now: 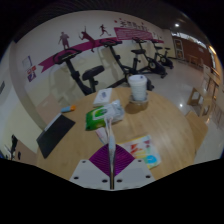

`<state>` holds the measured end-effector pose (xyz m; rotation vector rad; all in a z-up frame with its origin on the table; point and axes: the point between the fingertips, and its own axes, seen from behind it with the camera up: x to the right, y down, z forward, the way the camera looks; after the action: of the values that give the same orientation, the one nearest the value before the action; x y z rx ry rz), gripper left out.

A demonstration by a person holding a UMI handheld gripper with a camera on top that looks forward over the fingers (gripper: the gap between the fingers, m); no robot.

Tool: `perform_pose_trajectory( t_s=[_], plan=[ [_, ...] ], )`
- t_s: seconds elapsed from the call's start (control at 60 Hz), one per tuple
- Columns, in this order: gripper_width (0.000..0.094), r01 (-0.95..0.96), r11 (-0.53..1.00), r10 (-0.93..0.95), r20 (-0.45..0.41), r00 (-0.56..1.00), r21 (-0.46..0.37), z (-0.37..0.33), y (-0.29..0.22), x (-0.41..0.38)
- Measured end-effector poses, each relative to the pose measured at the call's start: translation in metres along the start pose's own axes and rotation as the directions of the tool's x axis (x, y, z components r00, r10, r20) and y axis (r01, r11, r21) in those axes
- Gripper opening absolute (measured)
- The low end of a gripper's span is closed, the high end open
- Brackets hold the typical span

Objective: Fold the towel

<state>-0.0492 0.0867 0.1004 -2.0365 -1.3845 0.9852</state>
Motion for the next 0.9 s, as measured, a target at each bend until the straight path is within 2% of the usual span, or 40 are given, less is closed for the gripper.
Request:
perform_pose_trajectory(
  t_s=[0.133,0.3,0.417,0.483,0.5,0.517,0.65,0.667,0.683,0.75,0.9],
  plan=[
    [0.0028,-0.046,0.998,0.044,-0.049,0.998,-0.052,0.012,0.013,0.067],
    [0.0030,0.045,0.994,-0.057,-0.118,0.991,-0.100,0.042,0.033,0.118],
    [0.0033,0.098,0.989,-0.110,-0.110,0.988,-0.111,0.048,0.040,0.128],
    [0.0071,0.136,0.985,-0.147,-0.098,0.984,-0.108,0.050,0.040,0.128],
    [0.0130,0.143,0.984,-0.153,-0.092,0.984,-0.109,0.046,0.039,0.128],
    [0.0146,0.149,0.983,-0.159,-0.090,0.983,-0.110,0.045,0.039,0.128],
    [0.0880,0.172,0.978,-0.187,-0.119,0.975,-0.120,0.009,0.030,0.135],
    [0.0829,0.175,0.978,-0.189,-0.127,0.974,-0.116,0.001,0.028,0.136],
    [0.0816,0.176,0.978,-0.190,-0.138,0.972,-0.112,-0.008,0.026,0.137],
    [0.0855,0.186,0.977,-0.202,-0.167,0.965,-0.107,-0.053,0.020,0.139],
    [0.0855,0.215,0.971,-0.229,-0.137,0.964,-0.106,-0.173,0.023,0.120]
  ],
)
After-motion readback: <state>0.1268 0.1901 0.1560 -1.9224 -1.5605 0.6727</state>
